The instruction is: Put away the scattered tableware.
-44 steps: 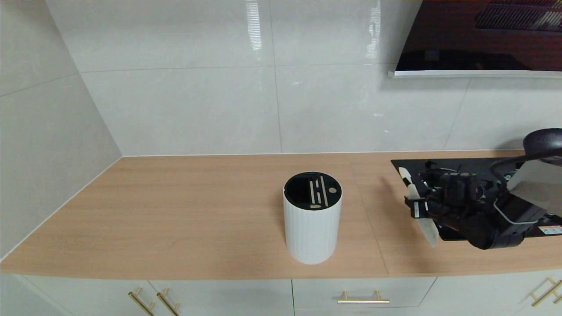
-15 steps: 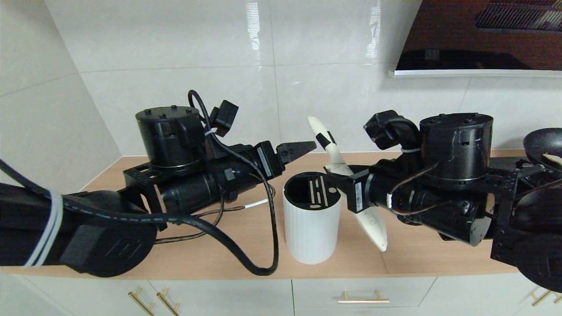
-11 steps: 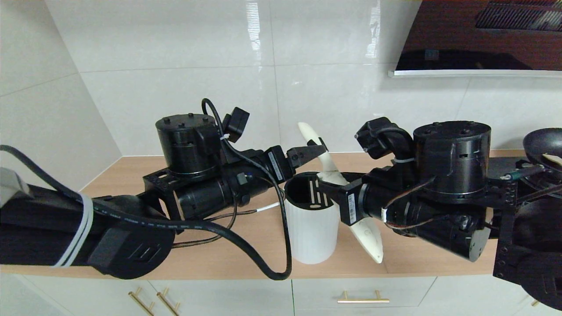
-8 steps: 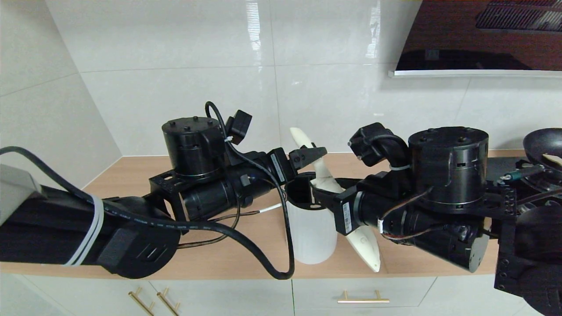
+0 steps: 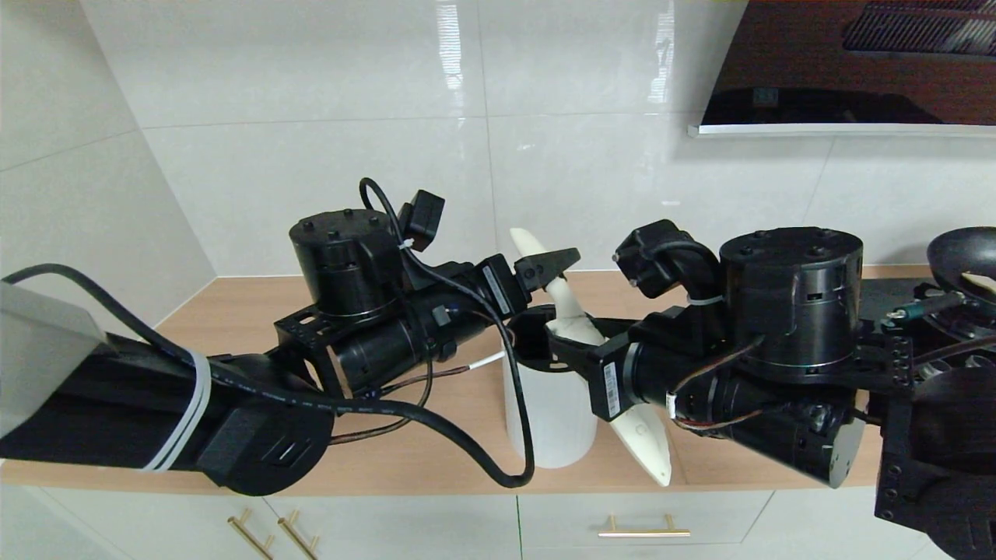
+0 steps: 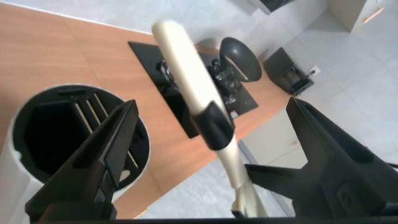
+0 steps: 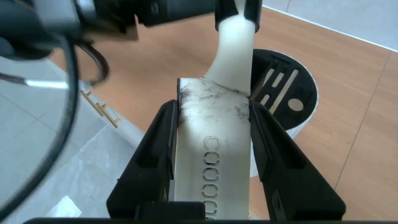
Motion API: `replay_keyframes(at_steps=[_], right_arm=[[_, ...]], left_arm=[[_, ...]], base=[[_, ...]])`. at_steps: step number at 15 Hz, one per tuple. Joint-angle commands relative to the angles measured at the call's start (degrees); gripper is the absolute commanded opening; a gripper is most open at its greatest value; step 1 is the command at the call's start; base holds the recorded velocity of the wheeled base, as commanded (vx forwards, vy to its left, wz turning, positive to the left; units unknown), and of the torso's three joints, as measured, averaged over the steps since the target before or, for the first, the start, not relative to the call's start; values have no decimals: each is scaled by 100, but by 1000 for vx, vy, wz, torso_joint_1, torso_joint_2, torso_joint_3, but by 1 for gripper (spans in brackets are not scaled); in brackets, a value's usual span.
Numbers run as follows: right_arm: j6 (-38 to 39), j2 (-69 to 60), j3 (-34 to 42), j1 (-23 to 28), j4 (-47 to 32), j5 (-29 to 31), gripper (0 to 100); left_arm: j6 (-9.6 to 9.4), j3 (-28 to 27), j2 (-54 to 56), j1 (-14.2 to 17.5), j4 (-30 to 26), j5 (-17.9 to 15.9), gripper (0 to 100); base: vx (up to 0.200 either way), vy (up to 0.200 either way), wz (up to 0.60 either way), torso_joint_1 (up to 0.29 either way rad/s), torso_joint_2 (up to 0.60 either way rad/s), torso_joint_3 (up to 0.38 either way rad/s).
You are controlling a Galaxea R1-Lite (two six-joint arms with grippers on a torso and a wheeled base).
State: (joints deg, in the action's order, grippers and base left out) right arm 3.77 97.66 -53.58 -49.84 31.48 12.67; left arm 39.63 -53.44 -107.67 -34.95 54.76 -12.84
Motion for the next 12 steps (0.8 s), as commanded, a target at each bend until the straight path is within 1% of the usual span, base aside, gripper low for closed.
replay_keyframes(at_steps=[1, 6, 7, 12], right_arm=[[10, 34, -12, 0, 8, -1, 0], [28, 87, -4, 0, -1, 8, 0], [28, 87, -4, 0, -1, 8, 0], [28, 43, 14, -9, 8, 34, 0]], left_arm=[[1, 9, 0, -21, 0, 0, 100], [1, 9, 0, -47, 8, 0, 100], [1, 9, 0, -47, 8, 0, 0], [1, 18, -35, -108, 8, -8, 0]], base=[[0, 0, 0, 0, 0, 0], [0, 0, 0, 0, 0, 0], [0, 0, 0, 0, 0, 0], [0, 0, 0, 0, 0, 0]])
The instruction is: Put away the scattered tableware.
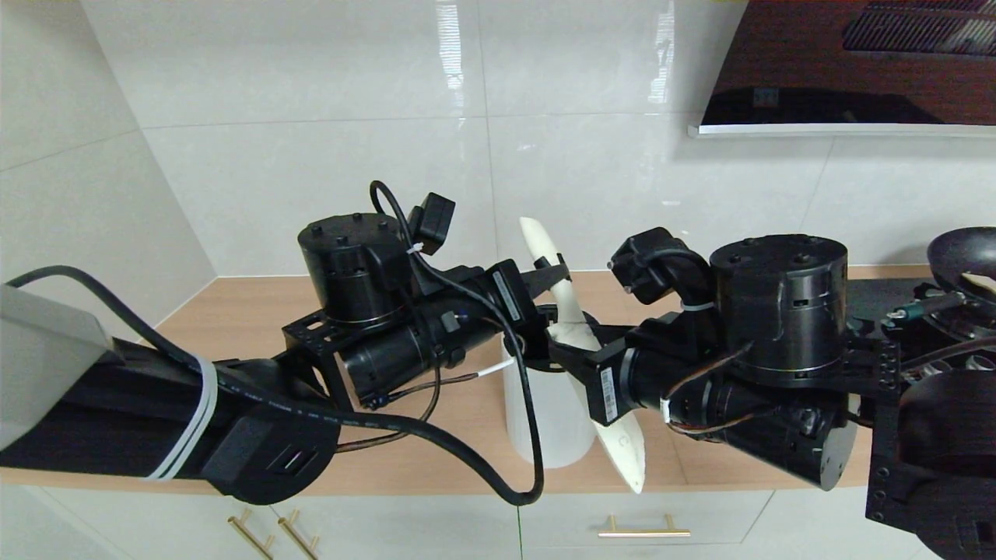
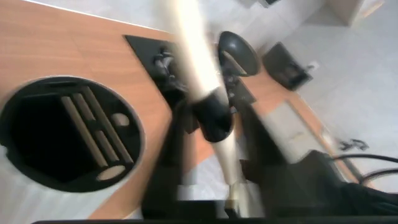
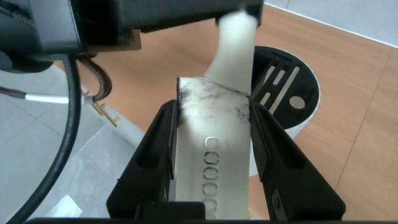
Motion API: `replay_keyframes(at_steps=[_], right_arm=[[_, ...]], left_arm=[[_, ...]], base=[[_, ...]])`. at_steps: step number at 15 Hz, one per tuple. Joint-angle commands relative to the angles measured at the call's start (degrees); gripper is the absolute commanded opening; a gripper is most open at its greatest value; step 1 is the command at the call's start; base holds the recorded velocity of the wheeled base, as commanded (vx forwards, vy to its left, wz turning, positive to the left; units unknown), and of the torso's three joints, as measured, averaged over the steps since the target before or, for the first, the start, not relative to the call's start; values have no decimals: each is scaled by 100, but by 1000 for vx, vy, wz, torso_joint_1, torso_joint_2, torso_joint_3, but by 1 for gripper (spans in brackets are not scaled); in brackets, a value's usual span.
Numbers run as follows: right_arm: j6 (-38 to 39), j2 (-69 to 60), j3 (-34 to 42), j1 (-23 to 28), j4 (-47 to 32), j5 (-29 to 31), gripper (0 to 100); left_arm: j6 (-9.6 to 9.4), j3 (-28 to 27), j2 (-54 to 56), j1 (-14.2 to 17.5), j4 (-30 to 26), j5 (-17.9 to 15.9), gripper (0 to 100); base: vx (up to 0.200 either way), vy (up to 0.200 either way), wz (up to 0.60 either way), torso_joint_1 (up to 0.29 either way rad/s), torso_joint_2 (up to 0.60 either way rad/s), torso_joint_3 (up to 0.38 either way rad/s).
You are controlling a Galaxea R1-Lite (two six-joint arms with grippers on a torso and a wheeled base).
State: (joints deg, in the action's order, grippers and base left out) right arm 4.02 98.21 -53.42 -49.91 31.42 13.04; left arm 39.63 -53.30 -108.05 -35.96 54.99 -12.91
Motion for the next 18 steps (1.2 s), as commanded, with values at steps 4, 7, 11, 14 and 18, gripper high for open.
replay_keyframes(at_steps=[4, 7, 11, 14, 18], right_arm=[[2, -30, -2, 7, 14, 32, 0], [2, -21, 16, 7, 119, 32, 0], [11, -39, 33, 7, 146, 32, 100], [2, -232, 33, 95, 146, 23, 100], [-24, -645, 42, 421, 137, 14, 100]], left_arm=[[1, 4, 20, -7, -15, 8, 0], [1, 4, 29, -7, -15, 8, 0], [1, -5, 284, 1, -15, 17, 0], [-8, 4, 803, 116, -24, 25, 0], [-149, -23, 996, 467, 64, 113, 0]], base=[[0, 0, 0, 0, 0, 0], [0, 0, 0, 0, 0, 0], [0, 0, 0, 0, 0, 0], [0, 0, 0, 0, 0, 0], [0, 0, 0, 0, 0, 0]])
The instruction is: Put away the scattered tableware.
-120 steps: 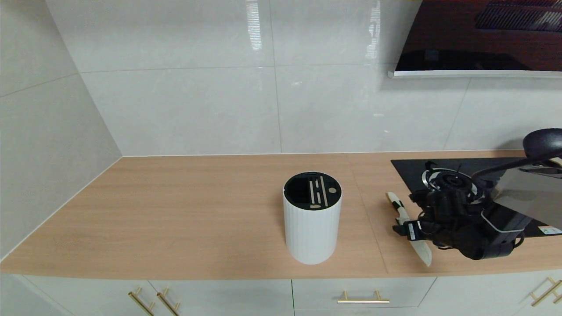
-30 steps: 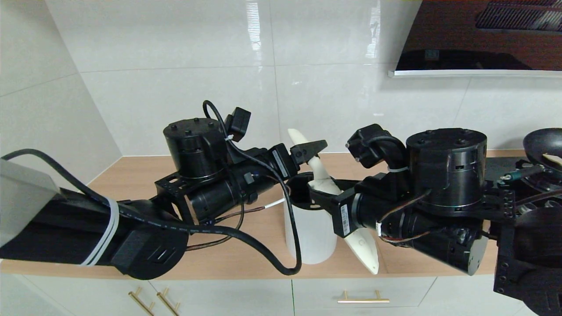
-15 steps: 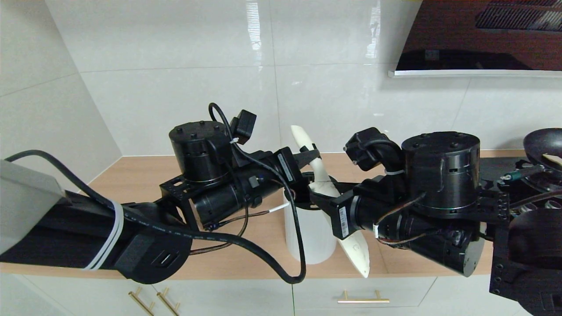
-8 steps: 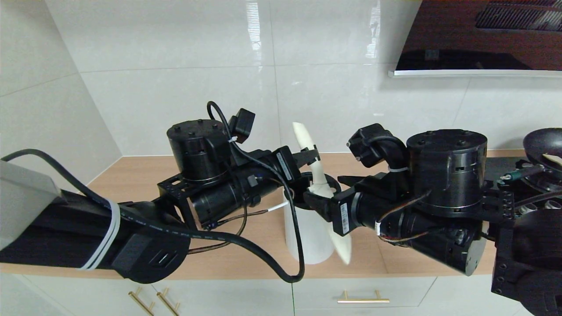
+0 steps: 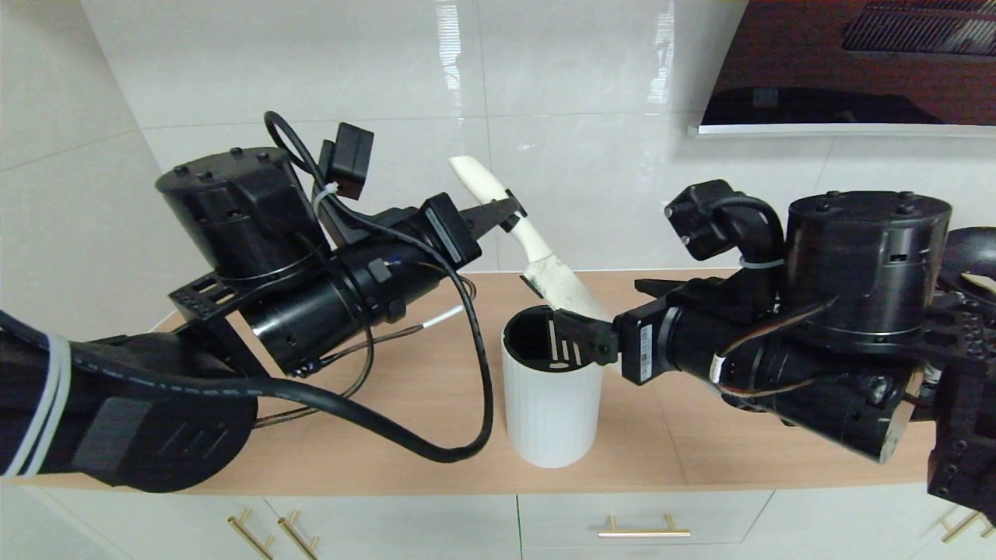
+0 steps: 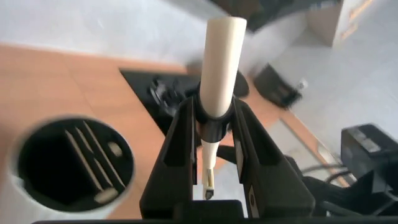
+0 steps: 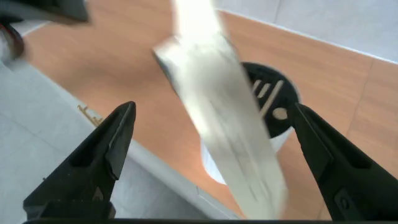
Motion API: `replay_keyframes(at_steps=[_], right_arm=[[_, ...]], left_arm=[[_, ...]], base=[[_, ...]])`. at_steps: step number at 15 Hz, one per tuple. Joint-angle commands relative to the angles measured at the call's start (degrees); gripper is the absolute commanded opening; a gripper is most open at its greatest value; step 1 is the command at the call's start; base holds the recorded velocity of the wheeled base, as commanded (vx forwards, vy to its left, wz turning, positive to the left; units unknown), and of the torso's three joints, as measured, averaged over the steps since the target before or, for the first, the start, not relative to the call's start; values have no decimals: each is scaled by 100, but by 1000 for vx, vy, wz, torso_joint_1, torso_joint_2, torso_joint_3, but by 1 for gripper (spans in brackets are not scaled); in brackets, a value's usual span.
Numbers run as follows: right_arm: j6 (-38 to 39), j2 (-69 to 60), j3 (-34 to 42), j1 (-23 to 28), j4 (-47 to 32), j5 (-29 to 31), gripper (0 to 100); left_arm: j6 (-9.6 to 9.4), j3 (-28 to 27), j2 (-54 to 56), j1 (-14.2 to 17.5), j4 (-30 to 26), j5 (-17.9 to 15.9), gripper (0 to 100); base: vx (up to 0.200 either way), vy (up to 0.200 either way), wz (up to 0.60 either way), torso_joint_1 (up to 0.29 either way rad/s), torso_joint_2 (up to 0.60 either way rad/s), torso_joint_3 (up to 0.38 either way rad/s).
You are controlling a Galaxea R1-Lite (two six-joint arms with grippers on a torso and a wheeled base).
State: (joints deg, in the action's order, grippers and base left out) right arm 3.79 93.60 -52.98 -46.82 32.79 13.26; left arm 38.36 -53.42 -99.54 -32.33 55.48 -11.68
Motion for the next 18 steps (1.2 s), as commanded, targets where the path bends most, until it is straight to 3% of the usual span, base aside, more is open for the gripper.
replay_keyframes(at_steps=[1, 3, 4, 5, 9, 10, 15, 17, 18], right_arm=[[-10, -202, -11, 218, -1, -8, 100], [-10, -228, -11, 244, -1, -8, 100], [-19, -219, -2, 244, -1, -8, 100], [-19, -202, -11, 244, -1, -8, 100], [-19, -149, -2, 323, -1, -8, 100], [-19, -149, -2, 323, -1, -17, 100], [-19, -131, -2, 332, -1, -8, 100], [-28, -87, -37, 332, -1, 1, 100], [-28, -79, -28, 332, -1, 1, 100]], left_arm=[[-119, -11, 119, 148, 235, -10, 0], [-347, 25, 101, 227, 684, -10, 0], [-558, 33, 92, 280, 807, -10, 0], [-1006, 60, 101, 385, 859, -10, 0], [-2483, 341, 136, 482, 912, -19, 0], [-2632, 376, 110, 482, 1009, -10, 0], [-2738, 385, -75, 482, 1176, -19, 0], [-3081, 394, -250, 482, 1176, -19, 0], [-3423, 420, -400, 482, 1176, 8, 0]], base=[[0, 0, 0, 0, 0, 0], [0, 0, 0, 0, 0, 0], [0, 0, 0, 0, 0, 0], [0, 0, 0, 0, 0, 0], [0, 0, 0, 0, 0, 0], [0, 0, 0, 0, 0, 0], [0, 0, 0, 0, 0, 0], [0, 0, 0, 0, 0, 0], [0, 0, 0, 0, 0, 0]])
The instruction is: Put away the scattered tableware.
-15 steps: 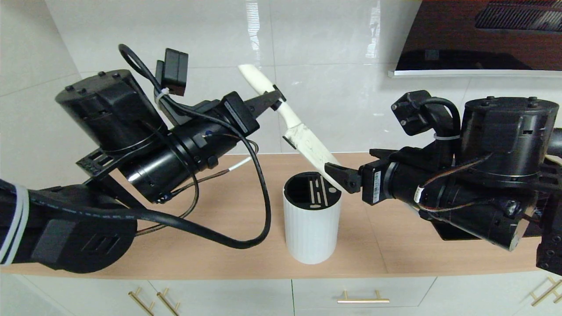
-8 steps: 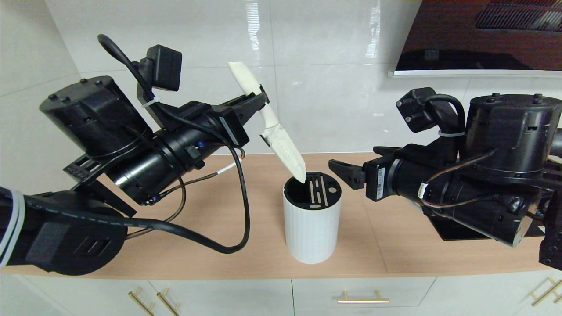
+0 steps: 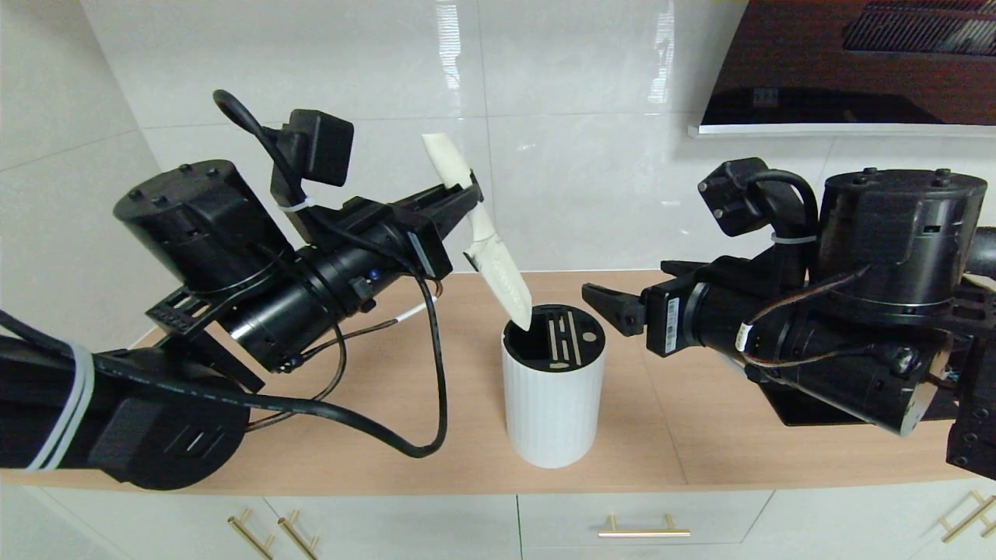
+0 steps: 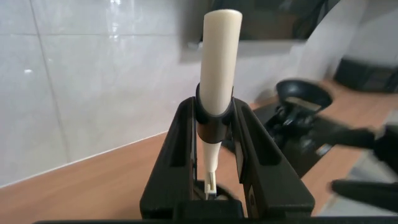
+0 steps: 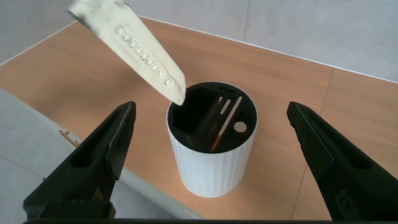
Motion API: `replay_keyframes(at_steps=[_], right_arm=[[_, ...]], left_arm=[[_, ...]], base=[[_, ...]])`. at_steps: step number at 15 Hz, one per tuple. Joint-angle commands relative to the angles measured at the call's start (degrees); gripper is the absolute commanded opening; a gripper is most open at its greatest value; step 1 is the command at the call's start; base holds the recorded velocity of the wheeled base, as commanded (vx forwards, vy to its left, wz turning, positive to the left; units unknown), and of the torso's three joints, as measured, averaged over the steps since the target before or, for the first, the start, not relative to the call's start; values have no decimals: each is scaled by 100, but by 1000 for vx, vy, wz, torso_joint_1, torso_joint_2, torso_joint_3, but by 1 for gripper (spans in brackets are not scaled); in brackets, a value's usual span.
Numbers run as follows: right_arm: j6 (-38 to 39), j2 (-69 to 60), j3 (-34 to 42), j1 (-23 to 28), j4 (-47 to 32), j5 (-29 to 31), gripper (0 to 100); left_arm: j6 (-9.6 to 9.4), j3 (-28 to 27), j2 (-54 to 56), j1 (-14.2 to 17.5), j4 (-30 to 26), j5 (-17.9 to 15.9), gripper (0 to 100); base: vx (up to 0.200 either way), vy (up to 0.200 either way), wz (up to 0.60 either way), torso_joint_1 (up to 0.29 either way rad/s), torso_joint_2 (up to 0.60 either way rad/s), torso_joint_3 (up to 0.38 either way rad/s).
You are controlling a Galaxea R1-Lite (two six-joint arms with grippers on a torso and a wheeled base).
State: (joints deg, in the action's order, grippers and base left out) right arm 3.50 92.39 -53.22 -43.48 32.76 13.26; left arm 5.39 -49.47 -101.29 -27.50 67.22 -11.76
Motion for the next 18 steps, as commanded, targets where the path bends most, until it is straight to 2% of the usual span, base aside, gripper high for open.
replay_keyframes(at_steps=[1, 2, 13, 18], right_arm=[[2, 42, -4, -2, 3, 1, 100], [2, 60, -4, 24, 3, 1, 100], [-7, 68, -13, 77, 3, 1, 100], [-51, 51, -13, 86, 3, 1, 100]], left_arm=[[-126, 25, -224, -1, 2, 16, 0], [-310, 122, -303, -106, 37, 16, 0], [-328, 183, -646, -291, 54, 25, 0], [-328, 131, -1156, -344, 283, 25, 0]], base=[[0, 0, 0, 0, 0, 0], [0, 0, 0, 0, 0, 0], [0, 0, 0, 0, 0, 0], [0, 0, 0, 0, 0, 0]])
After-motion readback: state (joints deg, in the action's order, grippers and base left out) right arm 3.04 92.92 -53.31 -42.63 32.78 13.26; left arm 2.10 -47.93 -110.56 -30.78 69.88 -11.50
